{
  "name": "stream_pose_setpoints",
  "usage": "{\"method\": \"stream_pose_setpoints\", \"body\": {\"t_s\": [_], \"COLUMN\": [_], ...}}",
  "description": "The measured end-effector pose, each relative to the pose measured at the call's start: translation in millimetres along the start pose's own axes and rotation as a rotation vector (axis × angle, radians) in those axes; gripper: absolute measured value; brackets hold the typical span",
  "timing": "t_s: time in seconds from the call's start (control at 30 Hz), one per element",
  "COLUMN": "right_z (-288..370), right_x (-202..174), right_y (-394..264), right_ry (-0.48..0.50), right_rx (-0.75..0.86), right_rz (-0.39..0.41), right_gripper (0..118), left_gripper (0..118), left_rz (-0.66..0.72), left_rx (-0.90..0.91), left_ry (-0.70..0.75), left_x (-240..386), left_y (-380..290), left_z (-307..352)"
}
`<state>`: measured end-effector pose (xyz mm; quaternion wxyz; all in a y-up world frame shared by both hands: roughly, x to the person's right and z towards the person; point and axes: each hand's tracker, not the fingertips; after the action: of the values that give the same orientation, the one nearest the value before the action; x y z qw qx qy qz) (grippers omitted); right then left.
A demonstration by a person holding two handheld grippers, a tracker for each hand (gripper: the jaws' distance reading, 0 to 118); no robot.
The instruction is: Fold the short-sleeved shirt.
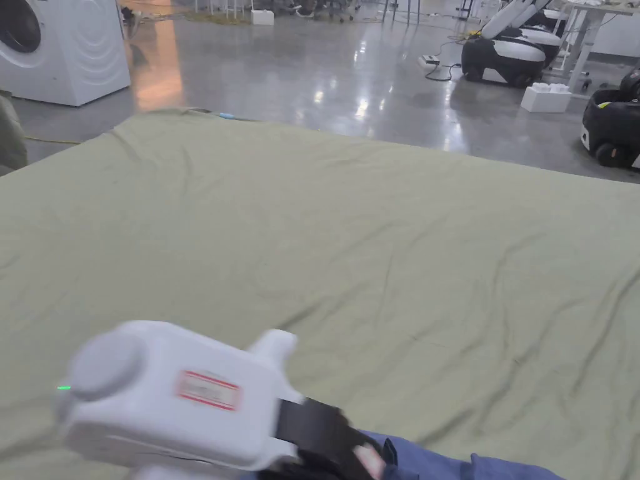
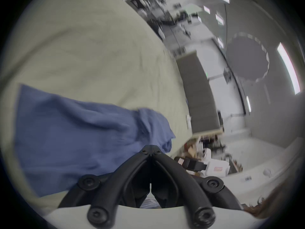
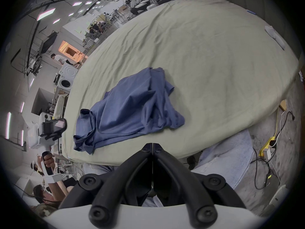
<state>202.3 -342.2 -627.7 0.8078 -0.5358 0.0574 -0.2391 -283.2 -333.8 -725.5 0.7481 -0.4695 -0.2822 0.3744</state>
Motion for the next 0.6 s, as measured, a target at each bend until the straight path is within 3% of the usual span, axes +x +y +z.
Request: {"method": "stream_pose_setpoints", "body": {"t_s": [0.13,0.23,0.27,0.33,0.37,0.47,0.57,0.6], "right_z": [-4,-4,-3,-2,-2,0,1,2], "right_x": [-11,-17,-20,-25,-28,-38,-49,-52], "right_y": [-2,-1,-1,1,1,0,-4,-5], "right_ry": [0.016,0.012,0.004,-0.009,-0.013,-0.011,0.011,0.019], "right_rx": [-0.015,-0.021,-0.022,-0.017,-0.015,-0.010,-0.022,-0.029], "right_rz": [0.027,0.046,0.054,0.064,0.068,0.086,0.113,0.117], "right_gripper": [2,2,2,2,2,2,2,2], "left_gripper": [0,0,8,87,107,108,107,107], "left_rz": [0.117,0.114,0.152,0.190,0.196,0.210,0.201,0.203], "left_rx": [0.258,0.294,0.275,0.188,0.125,0.033,0.080,0.069], "left_ry": [0.014,-0.037,-0.069,-0.132,-0.132,-0.012,-0.200,-0.196], "left_x": [-57,-104,-114,-124,-132,-148,-155,-161], "left_y": [-7,-16,-19,-20,-18,-12,-5,1], "left_z": [86,110,111,100,89,59,55,47]}}
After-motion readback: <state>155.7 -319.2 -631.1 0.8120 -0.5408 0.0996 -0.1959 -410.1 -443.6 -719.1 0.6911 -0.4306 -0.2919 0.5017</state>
